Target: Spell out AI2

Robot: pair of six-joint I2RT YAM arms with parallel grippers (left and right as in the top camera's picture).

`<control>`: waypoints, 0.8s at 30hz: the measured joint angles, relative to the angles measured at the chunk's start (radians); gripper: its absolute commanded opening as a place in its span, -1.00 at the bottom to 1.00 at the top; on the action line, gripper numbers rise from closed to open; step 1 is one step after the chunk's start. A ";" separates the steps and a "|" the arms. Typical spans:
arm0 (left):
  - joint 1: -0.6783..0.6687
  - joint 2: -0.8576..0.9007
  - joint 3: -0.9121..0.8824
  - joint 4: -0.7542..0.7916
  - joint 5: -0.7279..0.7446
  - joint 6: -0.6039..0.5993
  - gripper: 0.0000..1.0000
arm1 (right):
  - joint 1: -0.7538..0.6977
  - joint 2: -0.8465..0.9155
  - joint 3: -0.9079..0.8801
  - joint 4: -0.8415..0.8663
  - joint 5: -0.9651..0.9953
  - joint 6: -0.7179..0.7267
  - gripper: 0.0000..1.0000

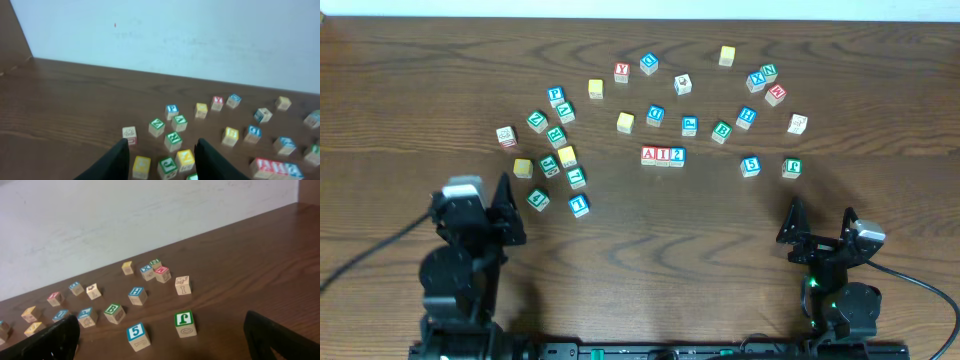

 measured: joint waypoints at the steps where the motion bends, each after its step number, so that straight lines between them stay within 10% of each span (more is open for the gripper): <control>1: 0.000 -0.029 -0.035 0.015 0.000 0.009 -0.17 | 0.000 0.000 0.000 0.000 0.000 0.000 0.98; 5: 0.000 -0.141 -0.159 0.061 0.000 0.050 -0.17 | 0.000 0.000 0.000 0.000 0.000 0.000 0.98; 6: 0.000 -0.168 -0.187 0.064 -0.001 0.060 0.15 | 0.000 0.000 0.000 0.000 0.000 0.000 0.98; 7: 0.000 -0.190 -0.208 0.065 -0.001 0.077 0.95 | 0.000 0.000 0.000 0.000 0.000 0.000 0.99; 24: 0.000 -0.364 -0.362 0.064 -0.001 0.138 0.96 | 0.000 0.000 0.000 0.000 0.000 0.000 0.98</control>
